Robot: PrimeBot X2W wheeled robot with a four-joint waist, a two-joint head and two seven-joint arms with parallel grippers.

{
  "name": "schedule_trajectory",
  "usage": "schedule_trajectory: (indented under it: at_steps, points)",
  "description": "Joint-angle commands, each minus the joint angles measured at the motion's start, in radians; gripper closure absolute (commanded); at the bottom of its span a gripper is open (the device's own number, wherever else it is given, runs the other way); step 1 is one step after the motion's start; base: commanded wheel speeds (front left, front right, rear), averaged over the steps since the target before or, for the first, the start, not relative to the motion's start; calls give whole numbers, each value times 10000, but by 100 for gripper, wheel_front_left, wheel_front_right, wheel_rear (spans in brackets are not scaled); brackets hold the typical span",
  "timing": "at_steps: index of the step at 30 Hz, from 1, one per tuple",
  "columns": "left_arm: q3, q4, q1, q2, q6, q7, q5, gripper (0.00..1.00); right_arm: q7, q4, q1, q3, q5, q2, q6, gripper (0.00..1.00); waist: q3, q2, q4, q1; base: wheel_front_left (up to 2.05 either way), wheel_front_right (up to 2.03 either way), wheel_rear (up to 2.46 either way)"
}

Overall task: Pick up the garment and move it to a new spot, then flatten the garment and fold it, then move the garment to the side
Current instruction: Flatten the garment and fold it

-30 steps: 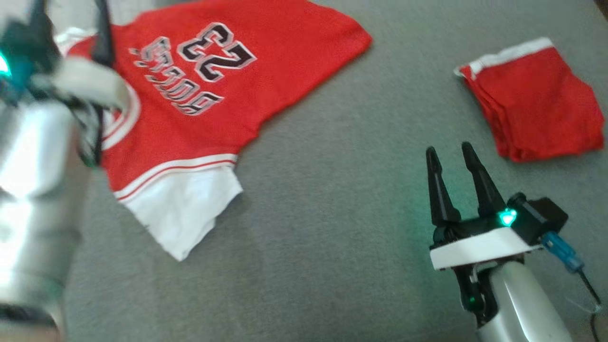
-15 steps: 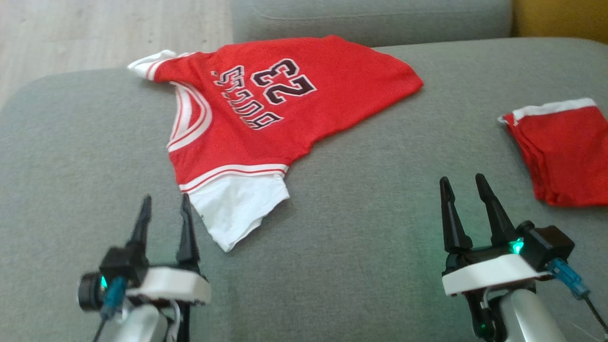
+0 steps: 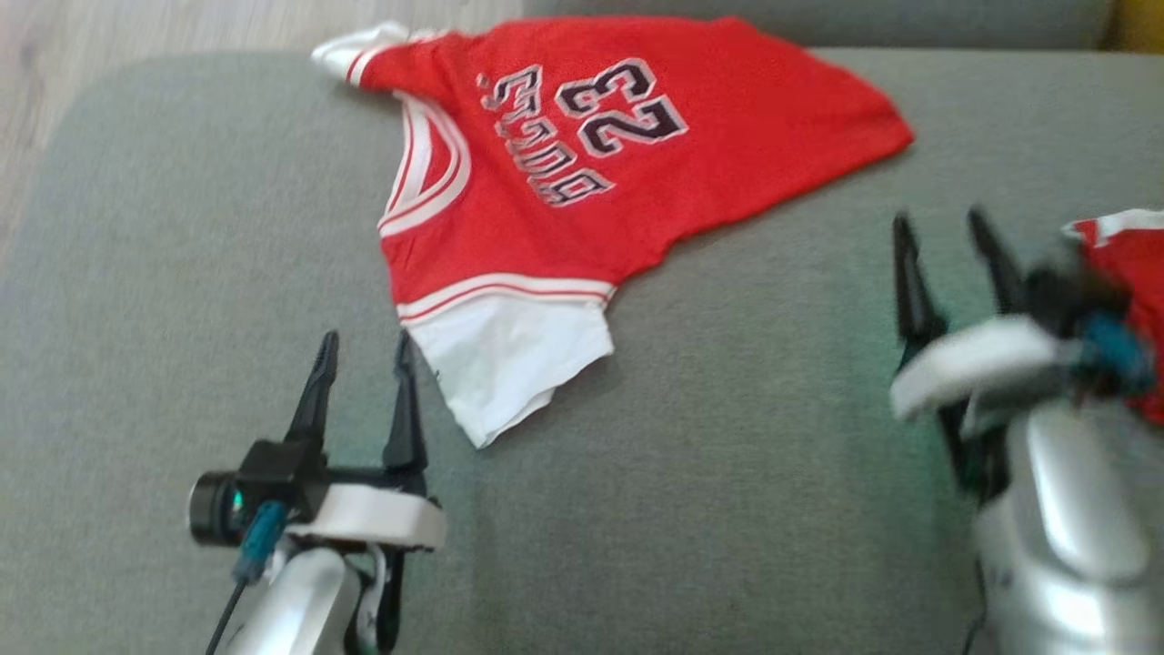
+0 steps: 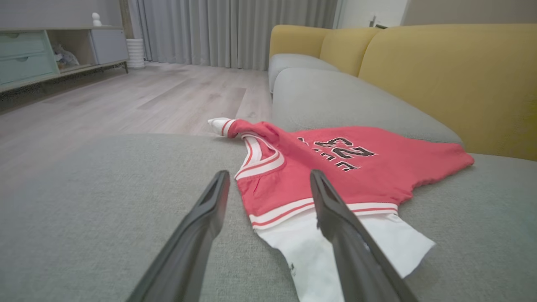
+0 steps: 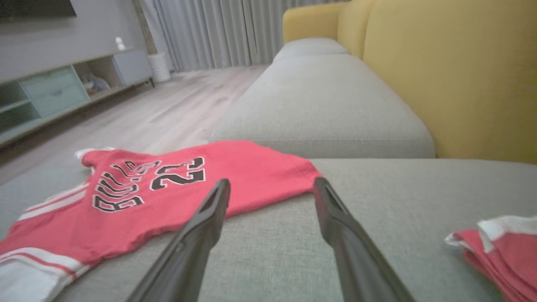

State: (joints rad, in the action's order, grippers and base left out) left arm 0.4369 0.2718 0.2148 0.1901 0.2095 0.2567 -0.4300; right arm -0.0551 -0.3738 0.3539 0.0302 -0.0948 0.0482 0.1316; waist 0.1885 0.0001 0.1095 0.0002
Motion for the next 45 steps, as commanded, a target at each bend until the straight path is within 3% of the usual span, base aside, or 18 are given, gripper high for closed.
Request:
schedule_trajectory:
  at_steps: [1,9,17,27,28,29,30,36,45]
  points:
    - [-268,-219,543,-37,-69,51,111,0,378,-45,905,161,154,20,-9,0,506,-1,407,-2,0,0,0]
    - [-47,22,1172,-555,-383,51,317,0,1800,-2188,3447,2174,1846,71,-9,0,1289,-1,1087,-2,0,0,0]
    - [94,305,1576,-920,-696,51,571,0,2156,-4037,5238,4510,3505,413,-9,0,1817,-1,1646,-2,0,0,0]
    - [75,432,1862,-1163,-938,51,777,0,2478,-5356,6327,6014,5057,804,-9,0,2275,-1,2046,-2,0,0,0]
    - [63,442,1876,-1179,-945,51,795,0,2482,-5469,6376,6114,5149,815,-9,24,2281,-1,2062,-2,0,0,0]
    - [45,449,1876,-1193,-947,51,811,0,2446,-5556,6415,6217,5225,815,-9,91,2274,-1,2065,-2,0,0,0]
    - [19,458,1868,-1204,-947,51,824,0,2381,-5641,6436,6291,5300,810,-9,100,2257,-1,2050,-2,0,0,0]
    - [-220,628,1688,-1221,-938,51,905,0,1489,-6236,6197,6422,5425,613,-9,100,1653,-1,1654,-2,0,0,0]
    - [-429,786,1163,-1089,-975,51,1047,0,359,-6709,4863,6484,5302,270,-9,100,317,-1,435,-2,0,0,0]
